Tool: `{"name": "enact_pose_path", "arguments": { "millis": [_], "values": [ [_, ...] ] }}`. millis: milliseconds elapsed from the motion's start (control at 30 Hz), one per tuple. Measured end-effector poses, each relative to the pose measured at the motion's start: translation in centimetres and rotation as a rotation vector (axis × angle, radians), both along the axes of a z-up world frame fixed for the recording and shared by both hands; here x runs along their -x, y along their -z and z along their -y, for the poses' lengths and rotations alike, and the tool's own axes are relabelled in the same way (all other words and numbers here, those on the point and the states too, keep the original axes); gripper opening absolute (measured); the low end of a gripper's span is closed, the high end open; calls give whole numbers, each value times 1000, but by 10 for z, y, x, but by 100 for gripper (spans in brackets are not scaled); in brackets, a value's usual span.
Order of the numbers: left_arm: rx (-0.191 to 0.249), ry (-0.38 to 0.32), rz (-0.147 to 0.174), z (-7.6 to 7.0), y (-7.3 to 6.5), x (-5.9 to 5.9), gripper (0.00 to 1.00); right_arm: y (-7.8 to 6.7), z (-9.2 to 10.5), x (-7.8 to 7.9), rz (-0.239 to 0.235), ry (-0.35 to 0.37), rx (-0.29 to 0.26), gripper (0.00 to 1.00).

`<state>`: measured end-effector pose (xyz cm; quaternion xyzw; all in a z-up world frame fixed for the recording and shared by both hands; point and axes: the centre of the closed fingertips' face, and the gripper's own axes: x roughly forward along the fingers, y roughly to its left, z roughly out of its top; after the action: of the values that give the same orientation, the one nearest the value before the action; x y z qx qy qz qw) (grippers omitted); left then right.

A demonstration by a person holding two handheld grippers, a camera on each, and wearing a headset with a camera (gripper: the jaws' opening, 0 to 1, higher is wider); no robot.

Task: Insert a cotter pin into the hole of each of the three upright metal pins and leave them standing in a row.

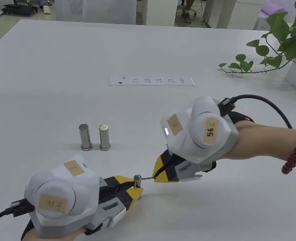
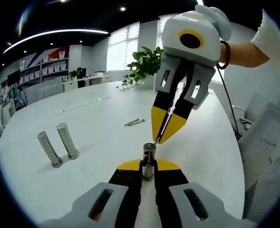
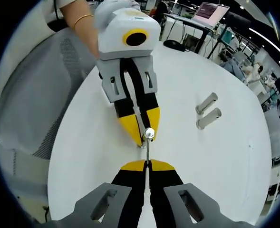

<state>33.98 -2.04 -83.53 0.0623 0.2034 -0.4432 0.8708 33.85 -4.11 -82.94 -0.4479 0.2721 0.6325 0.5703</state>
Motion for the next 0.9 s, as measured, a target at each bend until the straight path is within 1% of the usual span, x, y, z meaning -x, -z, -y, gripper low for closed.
{"name": "enact_pose_path", "arguments": {
  "millis": [233,333,567,733,900],
  "values": [
    [0,0,1,0,0,0,7,0,-1,0,5,-4,9,2],
    [2,1,0,0,0,0,7,0,-1,1,0,-6,12,2],
    [1,-1,-2,0,0,0,7,-2,-1,2,-17,15,-4,2],
    [-3,2,1,0,0,0,7,-3,0,2,-11,9,-1,2],
    [-2,2,0,0,0,0,7,-3,-1,3,-19,18,-5,2]
  ]
}}
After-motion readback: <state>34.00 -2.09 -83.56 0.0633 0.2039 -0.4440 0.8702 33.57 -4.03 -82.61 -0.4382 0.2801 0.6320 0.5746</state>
